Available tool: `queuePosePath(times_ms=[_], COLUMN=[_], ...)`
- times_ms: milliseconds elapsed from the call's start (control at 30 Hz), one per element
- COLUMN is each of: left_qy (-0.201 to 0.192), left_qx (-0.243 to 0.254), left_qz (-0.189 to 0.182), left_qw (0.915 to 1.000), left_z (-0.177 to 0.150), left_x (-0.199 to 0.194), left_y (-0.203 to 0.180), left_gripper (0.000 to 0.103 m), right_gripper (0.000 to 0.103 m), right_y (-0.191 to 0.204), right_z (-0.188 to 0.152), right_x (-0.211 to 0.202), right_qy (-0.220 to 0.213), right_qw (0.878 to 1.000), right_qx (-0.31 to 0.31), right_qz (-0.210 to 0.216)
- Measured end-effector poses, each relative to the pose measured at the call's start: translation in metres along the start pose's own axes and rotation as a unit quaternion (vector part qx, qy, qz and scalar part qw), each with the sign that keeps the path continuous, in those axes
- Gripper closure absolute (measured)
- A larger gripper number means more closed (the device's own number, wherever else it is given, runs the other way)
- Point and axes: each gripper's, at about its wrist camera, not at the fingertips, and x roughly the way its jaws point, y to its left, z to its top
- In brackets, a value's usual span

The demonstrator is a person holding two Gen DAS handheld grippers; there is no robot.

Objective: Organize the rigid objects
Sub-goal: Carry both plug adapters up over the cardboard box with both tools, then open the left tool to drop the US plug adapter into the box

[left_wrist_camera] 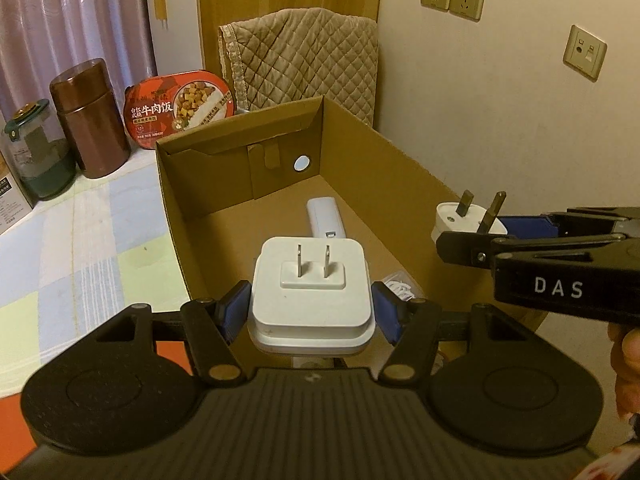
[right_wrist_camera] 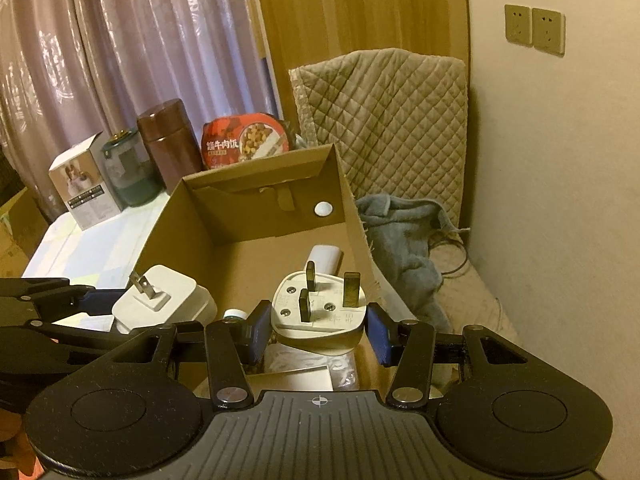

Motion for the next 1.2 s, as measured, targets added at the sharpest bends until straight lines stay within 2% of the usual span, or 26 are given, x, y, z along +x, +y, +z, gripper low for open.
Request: queuePosePath(times_ms=[300,600,967,1200], left_qy=[0.002,-0.004,-0.025,-0.031], left_qx=[0.004,0.003,-0.041,-0.046], left_qz=[-0.008,0.005,0.021,0.029], left_qw=[1.0,1.0,0.9986,0.9981], left_z=[0.001,0.004,0.002,-0.001], left_x=[0.004,0.001,-0.029,-0.041], left_y=[-0.001,0.005,0.036,0.043], left_gripper=[0.043,0.043,0.043,0.043], right_gripper=[0.056,0.056,0.056,0.056], right_y=[0.001,0.0,0.011,0.025], right_z=[0.0,0.001,0.002,0.001], right_x=[0.003,0.002,0.004,0.013], right_qy=[0.002,0.0,0.003,0.012], right_qw=[1.0,1.0,1.0,1.0], right_qx=[0.001,0.003,-0.003,-0.008], right_qz=[-0.002,-0.006,0.002,0.012])
